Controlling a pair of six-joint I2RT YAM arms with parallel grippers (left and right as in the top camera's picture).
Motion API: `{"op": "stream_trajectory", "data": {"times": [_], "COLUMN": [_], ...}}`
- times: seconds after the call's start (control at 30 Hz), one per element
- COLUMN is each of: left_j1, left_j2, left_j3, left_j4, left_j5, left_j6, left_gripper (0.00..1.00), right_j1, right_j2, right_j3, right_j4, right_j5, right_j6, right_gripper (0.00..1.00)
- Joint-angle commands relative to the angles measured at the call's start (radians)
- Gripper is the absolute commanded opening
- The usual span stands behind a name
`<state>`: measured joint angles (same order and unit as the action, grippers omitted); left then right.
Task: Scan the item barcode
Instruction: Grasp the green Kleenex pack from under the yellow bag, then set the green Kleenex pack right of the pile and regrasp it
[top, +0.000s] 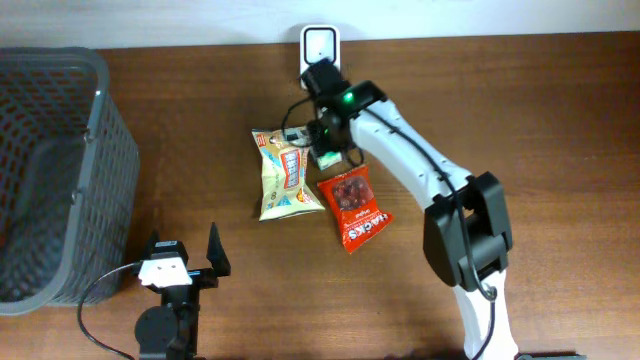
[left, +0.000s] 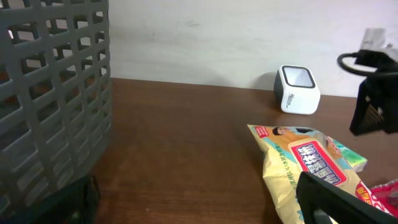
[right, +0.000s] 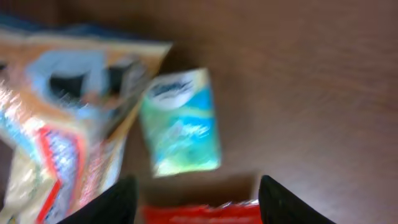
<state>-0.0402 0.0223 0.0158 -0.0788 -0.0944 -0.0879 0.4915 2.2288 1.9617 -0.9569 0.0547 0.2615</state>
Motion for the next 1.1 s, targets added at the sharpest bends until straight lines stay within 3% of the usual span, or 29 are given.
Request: {"op": "stream_trajectory", "data": {"times": [0.0,0.27,0.47,0.6,0.83,1.03,1.07], "left_j1": [-0.005,-0.005,-0.005,-0.005,-0.005,-0.005,-0.005], "left_j2": [-0.004,-0.004,-0.004,-0.004,-0.004,-0.004,-0.004], "left_j3": [-0.007,-0.007,-0.007,-0.007,-0.007,-0.007,-0.007], "left_j4": [0.002,0.002,0.002,0.002,0.002,0.002,0.002], "left_j5": [0.0,0.0,0.0,0.0,0.0,0.0,0.0], "left_j6": [-0.005,-0.005,-0.005,-0.005,-0.005,-0.005,-0.005], "left_gripper": [0.99,0.99,0.99,0.99,0.99,0.99,0.99], "right_j1": [-0.063,-0.092,-0.093,-0.099,-0.175,-0.246,-0.249], "right_j2": [0.01,0.119,0.17,0.169,0.136,0.09,0.088], "right_j3": [0.011,0.011,0.011,0.012,0.029,0.09,0.09], "right_j4": [0.06,0.136,0.135,0.116,-0.005,-0.102,-0.108], "right_j5": [-0.103,-0.255,-0.26,-0.19,-0.038,-0.054,-0.054], "right_j6": [0.005,0.005,0.005,0.006,0.035,0.034,0.031], "right_gripper": [0.59,0.53,0.32,0.04,0.04,0.04,0.11]}}
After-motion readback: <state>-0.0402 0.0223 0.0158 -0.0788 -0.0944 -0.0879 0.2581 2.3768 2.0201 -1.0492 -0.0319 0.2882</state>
